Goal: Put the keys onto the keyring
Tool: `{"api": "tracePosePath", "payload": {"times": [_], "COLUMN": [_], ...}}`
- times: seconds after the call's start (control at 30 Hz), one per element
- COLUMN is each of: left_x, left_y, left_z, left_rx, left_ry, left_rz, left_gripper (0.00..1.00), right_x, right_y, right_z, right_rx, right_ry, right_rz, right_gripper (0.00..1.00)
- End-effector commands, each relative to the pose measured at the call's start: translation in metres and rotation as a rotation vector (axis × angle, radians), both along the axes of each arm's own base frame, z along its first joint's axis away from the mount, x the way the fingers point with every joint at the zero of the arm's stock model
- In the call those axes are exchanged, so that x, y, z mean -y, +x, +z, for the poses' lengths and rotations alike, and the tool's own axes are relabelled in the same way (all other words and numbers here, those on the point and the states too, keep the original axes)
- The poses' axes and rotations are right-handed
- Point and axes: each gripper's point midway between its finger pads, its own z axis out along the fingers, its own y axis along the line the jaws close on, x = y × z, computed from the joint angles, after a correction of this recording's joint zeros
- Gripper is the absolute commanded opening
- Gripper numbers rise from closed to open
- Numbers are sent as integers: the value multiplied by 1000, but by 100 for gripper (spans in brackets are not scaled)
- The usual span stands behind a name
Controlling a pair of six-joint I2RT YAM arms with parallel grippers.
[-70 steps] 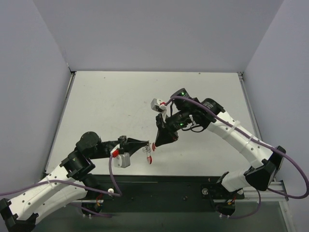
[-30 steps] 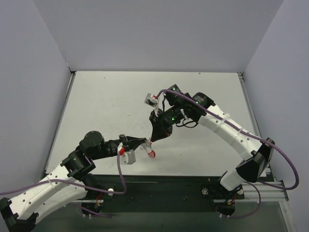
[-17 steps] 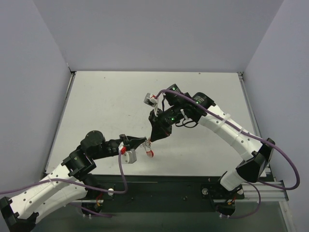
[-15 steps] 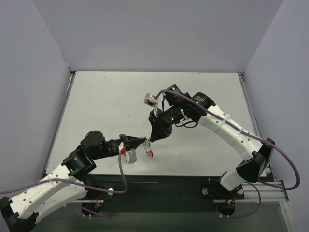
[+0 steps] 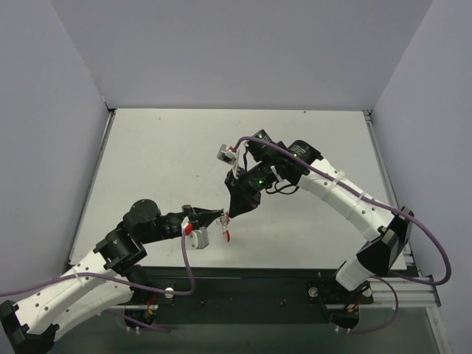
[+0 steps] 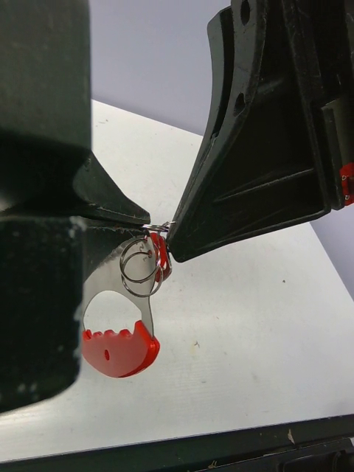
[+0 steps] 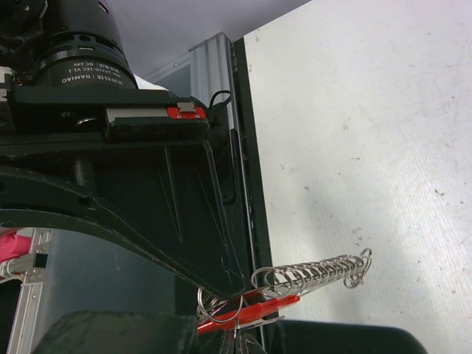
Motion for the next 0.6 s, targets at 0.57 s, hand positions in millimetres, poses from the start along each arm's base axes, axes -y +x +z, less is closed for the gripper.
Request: {"api": "tracePosePath", "payload": {"times": [0.57], "left_x": [0], "left_y": [9], "left_z": [12], "left_rx": [24], "left_ry": [-17], "left_rz": [41], "left_gripper": [0], "right_x": [1], "right_y": [-9], "right_z": [15], "right_rx": [-7], "right_ry": [7], "right_rz": [30], "right_gripper": [0]}}
